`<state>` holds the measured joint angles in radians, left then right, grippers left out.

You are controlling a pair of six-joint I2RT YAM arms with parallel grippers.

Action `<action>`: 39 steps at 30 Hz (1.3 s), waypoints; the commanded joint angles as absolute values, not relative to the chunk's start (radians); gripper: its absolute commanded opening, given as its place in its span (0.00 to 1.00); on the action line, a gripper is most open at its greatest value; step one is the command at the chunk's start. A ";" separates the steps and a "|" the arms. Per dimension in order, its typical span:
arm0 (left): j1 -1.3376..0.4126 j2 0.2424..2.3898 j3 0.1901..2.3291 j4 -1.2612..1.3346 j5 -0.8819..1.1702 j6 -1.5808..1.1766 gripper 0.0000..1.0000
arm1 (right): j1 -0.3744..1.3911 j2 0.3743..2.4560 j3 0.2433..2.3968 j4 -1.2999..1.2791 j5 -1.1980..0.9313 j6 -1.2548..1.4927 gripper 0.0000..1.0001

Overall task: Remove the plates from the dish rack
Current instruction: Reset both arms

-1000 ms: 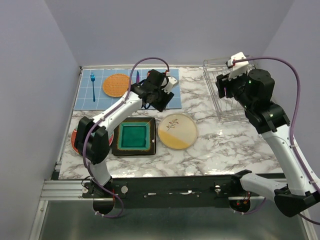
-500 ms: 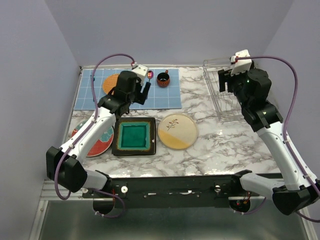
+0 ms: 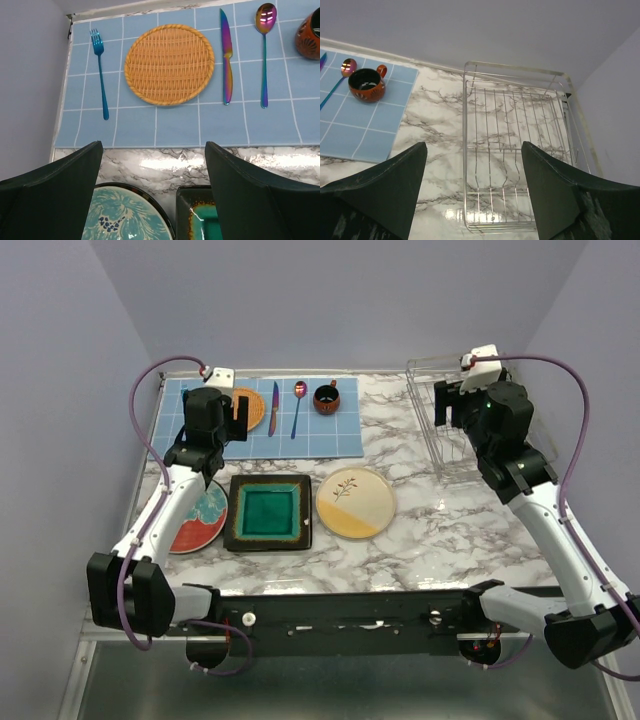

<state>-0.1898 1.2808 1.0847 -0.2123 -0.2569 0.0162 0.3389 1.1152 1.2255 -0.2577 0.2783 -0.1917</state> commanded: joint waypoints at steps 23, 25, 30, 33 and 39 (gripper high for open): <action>-0.129 1.284 0.988 0.064 -0.201 -0.017 0.93 | 0.201 1.269 1.278 -0.178 0.304 -0.077 0.86; -0.129 1.281 0.985 0.069 -0.198 -0.011 0.93 | 0.202 1.261 1.275 -0.172 0.313 -0.080 0.86; -0.129 1.278 0.991 0.069 -0.181 -0.017 0.96 | 0.202 1.227 1.255 -0.138 0.322 -0.103 0.87; -0.129 1.275 0.994 0.067 -0.169 -0.023 0.97 | 0.202 1.204 1.255 -0.140 0.319 -0.100 0.86; -0.129 1.262 1.000 0.067 -0.170 -0.014 0.99 | 0.202 1.178 1.247 -0.132 0.311 -0.109 0.86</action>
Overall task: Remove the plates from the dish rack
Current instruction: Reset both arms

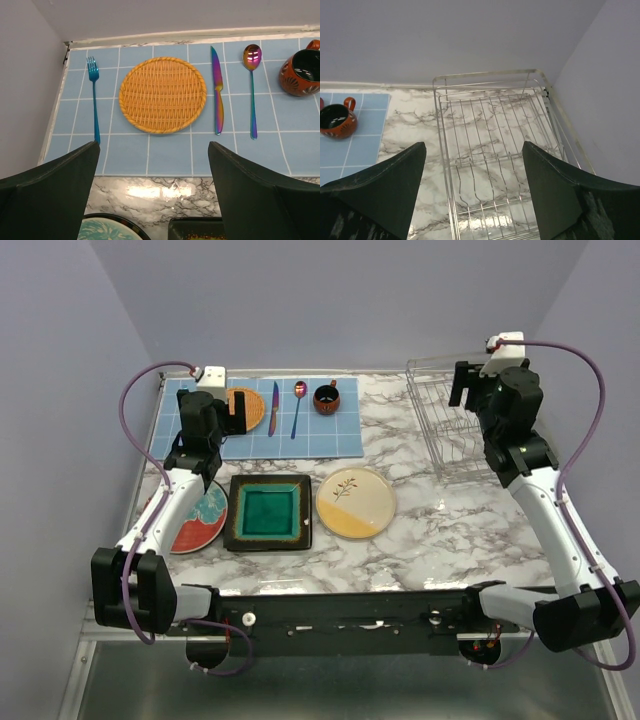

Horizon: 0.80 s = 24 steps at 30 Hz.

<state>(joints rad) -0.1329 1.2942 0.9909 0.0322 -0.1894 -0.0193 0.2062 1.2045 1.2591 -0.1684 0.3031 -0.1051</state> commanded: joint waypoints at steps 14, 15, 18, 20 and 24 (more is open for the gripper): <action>-0.129 1.269 1.006 0.072 -0.156 -0.014 0.99 | 0.201 1.160 1.236 -0.126 0.282 -0.109 0.86; -0.129 1.269 1.008 0.072 -0.156 -0.014 0.99 | 0.201 1.158 1.235 -0.126 0.279 -0.109 0.86; -0.129 1.270 1.005 0.074 -0.153 -0.012 0.99 | 0.202 1.160 1.235 -0.126 0.278 -0.109 0.86; -0.129 1.270 1.003 0.075 -0.155 -0.012 0.99 | 0.202 1.160 1.235 -0.127 0.276 -0.109 0.86; -0.129 1.269 1.002 0.081 -0.155 -0.011 0.99 | 0.202 1.160 1.236 -0.129 0.273 -0.109 0.86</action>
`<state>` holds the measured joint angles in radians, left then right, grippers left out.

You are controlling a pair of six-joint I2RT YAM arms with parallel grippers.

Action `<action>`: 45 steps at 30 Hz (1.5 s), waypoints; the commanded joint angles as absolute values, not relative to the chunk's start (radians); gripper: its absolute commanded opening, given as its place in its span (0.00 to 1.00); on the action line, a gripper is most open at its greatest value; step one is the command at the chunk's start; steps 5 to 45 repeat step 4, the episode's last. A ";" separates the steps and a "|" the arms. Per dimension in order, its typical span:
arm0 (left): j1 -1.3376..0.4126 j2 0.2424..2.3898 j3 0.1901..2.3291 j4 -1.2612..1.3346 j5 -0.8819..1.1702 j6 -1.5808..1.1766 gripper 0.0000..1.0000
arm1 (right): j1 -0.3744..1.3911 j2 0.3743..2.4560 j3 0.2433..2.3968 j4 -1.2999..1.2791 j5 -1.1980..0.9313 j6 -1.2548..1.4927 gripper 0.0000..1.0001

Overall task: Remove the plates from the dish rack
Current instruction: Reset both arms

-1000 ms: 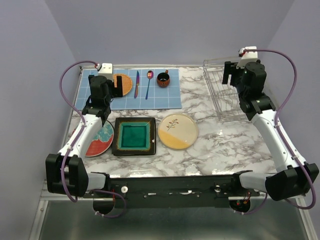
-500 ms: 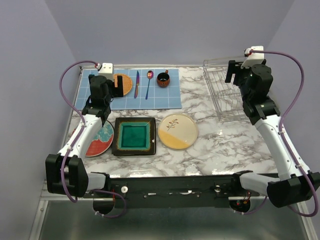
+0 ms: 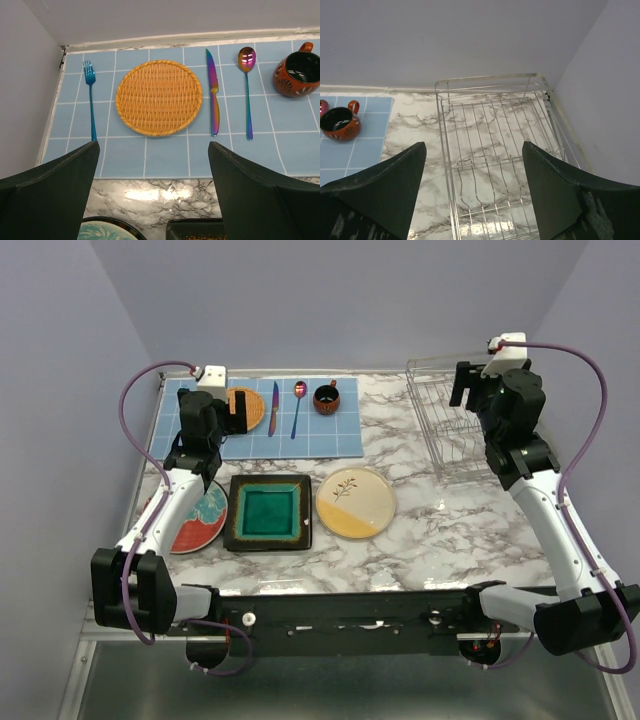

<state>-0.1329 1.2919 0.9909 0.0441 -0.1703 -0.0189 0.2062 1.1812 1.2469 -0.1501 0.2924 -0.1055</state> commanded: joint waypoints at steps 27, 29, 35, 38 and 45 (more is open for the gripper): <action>-0.129 1.267 1.000 0.083 -0.153 -0.009 0.99 | 0.201 1.155 1.232 -0.127 0.267 -0.109 0.86; -0.129 1.267 1.000 0.083 -0.153 -0.009 0.99 | 0.201 1.155 1.232 -0.127 0.267 -0.109 0.86; -0.129 1.267 1.000 0.083 -0.153 -0.009 0.99 | 0.201 1.155 1.232 -0.127 0.267 -0.109 0.86; -0.129 1.267 1.000 0.083 -0.153 -0.009 0.99 | 0.201 1.155 1.232 -0.127 0.267 -0.109 0.86; -0.129 1.267 1.000 0.083 -0.153 -0.009 0.99 | 0.201 1.155 1.232 -0.127 0.267 -0.109 0.86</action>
